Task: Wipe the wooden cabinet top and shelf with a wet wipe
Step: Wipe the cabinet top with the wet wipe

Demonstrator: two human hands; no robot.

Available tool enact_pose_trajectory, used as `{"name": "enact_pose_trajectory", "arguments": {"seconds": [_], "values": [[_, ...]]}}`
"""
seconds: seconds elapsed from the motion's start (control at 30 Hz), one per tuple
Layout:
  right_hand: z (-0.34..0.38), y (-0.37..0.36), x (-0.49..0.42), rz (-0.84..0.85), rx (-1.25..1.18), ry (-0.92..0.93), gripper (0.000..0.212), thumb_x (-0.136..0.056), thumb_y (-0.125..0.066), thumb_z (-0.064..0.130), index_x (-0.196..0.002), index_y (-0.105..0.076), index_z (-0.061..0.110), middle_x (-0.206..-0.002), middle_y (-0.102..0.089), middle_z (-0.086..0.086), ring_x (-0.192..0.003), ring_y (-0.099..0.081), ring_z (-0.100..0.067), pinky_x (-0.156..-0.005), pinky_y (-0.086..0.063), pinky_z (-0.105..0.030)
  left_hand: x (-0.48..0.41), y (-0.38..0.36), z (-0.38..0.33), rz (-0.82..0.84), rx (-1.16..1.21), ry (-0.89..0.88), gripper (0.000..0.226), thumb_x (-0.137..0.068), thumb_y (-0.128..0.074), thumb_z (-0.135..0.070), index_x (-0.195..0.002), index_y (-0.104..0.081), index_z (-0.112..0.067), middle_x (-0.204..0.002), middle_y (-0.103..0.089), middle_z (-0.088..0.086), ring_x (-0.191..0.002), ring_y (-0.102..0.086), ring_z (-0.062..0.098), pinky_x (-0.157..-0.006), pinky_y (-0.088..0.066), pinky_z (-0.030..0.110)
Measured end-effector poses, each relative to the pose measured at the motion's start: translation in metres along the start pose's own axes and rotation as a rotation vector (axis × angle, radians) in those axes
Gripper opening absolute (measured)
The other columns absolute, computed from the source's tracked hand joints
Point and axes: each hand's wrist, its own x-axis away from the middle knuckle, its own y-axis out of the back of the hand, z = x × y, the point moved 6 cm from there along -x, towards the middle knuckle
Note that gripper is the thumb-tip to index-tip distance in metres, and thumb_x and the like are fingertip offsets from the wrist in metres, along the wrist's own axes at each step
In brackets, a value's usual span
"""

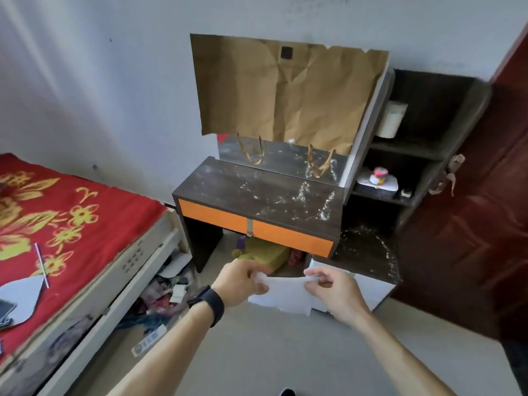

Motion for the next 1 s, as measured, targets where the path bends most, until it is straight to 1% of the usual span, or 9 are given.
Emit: {"name": "enact_pose_trajectory", "arguments": {"seconds": [0.1, 0.23, 0.33, 0.43, 0.57, 0.63, 0.73, 0.83, 1.0], "values": [[0.02, 0.008, -0.051, 0.019, 0.055, 0.067, 0.011, -0.086, -0.072, 0.032, -0.092, -0.073, 0.041, -0.089, -0.07, 0.022, -0.084, -0.06, 0.012, -0.061, -0.047, -0.006, -0.043, 0.031, -0.008, -0.134, -0.097, 0.013, 0.029, -0.085, -0.074, -0.035, -0.114, -0.074, -0.033, -0.103, -0.068, -0.014, -0.098, -0.063, 0.008, -0.075, -0.045, 0.016], [0.051, 0.019, -0.121, 0.023, 0.203, 0.24, 0.01, -0.092, -0.062, 0.034, -0.087, -0.07, 0.036, -0.087, -0.062, 0.02, -0.086, -0.057, 0.003, -0.072, -0.041, -0.009, -0.095, 0.066, -0.023, -0.21, -0.207, 0.04, 0.012, -0.086, -0.07, -0.04, -0.086, -0.073, -0.028, -0.083, -0.067, -0.011, -0.079, -0.062, 0.009, -0.068, -0.053, 0.028], [0.061, 0.023, -0.172, 0.02, 0.178, 0.258, 0.014, -0.093, -0.061, 0.037, -0.086, -0.068, 0.028, -0.097, -0.057, 0.015, -0.093, -0.054, 0.0, -0.083, -0.042, -0.019, -0.129, 0.088, -0.024, -0.24, -0.135, 0.034, 0.021, -0.086, -0.069, -0.045, -0.073, -0.06, -0.032, -0.084, -0.061, -0.008, -0.078, -0.058, 0.011, -0.061, -0.041, 0.025], [0.062, 0.02, -0.213, 0.086, -0.001, 0.165, 0.026, -0.095, -0.058, 0.042, -0.084, -0.065, 0.02, -0.084, -0.067, 0.01, -0.082, -0.059, -0.004, -0.075, -0.044, -0.022, -0.152, 0.095, -0.018, -0.143, 0.254, 0.093, 0.018, -0.089, -0.069, -0.047, -0.083, -0.063, -0.032, -0.087, -0.065, -0.015, -0.085, -0.061, 0.007, -0.068, -0.042, 0.021], [0.062, 0.007, -0.251, 0.086, -0.23, 0.053, 0.024, -0.096, -0.059, 0.038, -0.086, -0.065, 0.017, -0.082, -0.064, 0.01, -0.076, -0.057, -0.009, -0.063, -0.043, -0.015, -0.186, 0.098, -0.004, -0.155, 0.365, 0.157, 0.036, -0.092, -0.067, -0.045, -0.102, -0.062, -0.011, -0.099, -0.072, 0.008, -0.091, -0.068, 0.021, -0.085, -0.053, 0.037], [0.057, -0.006, -0.267, 0.086, -0.321, -0.048, 0.014, -0.094, -0.062, 0.04, -0.1, -0.065, 0.028, -0.101, -0.066, 0.013, -0.092, -0.06, -0.005, -0.071, -0.045, -0.019, -0.2, 0.098, 0.008, -0.19, 0.45, 0.224, 0.032, -0.089, -0.07, -0.044, -0.109, -0.06, -0.021, -0.104, -0.07, 0.006, -0.096, -0.068, 0.019, -0.09, -0.055, 0.037], [0.053, -0.034, -0.287, 0.239, -0.438, -0.102, 0.037, -0.083, -0.074, 0.039, -0.117, -0.06, 0.045, -0.108, -0.069, 0.008, -0.103, -0.063, -0.006, -0.088, -0.052, -0.03, -0.22, 0.096, 0.028, -0.12, 0.628, 0.262, 0.054, -0.078, -0.08, -0.04, -0.125, -0.055, -0.033, -0.112, -0.068, 0.009, -0.105, -0.066, 0.023, -0.097, -0.054, 0.039], [0.053, -0.064, -0.311, 0.316, -0.318, -0.068, 0.052, -0.075, -0.081, 0.014, -0.118, -0.063, 0.037, -0.114, -0.07, 0.0, -0.107, -0.066, -0.019, -0.094, -0.055, -0.04, -0.243, 0.106, 0.05, -0.045, 0.509, 0.206, 0.048, -0.075, -0.085, -0.02, -0.117, -0.063, -0.03, -0.113, -0.068, 0.013, -0.101, -0.066, 0.022, -0.093, -0.055, 0.037], [0.067, -0.122, -0.377, 0.274, 0.041, -0.011, 0.044, -0.08, -0.072, 0.011, -0.12, -0.066, 0.03, -0.116, -0.067, 0.014, -0.106, -0.061, -0.006, -0.09, -0.049, -0.018, -0.306, 0.136, 0.112, -0.026, 0.065, 0.226, 0.043, -0.083, -0.077, -0.033, -0.124, -0.064, -0.031, -0.118, -0.062, -0.009, -0.112, -0.056, 0.015, -0.093, -0.047, 0.029]]}}
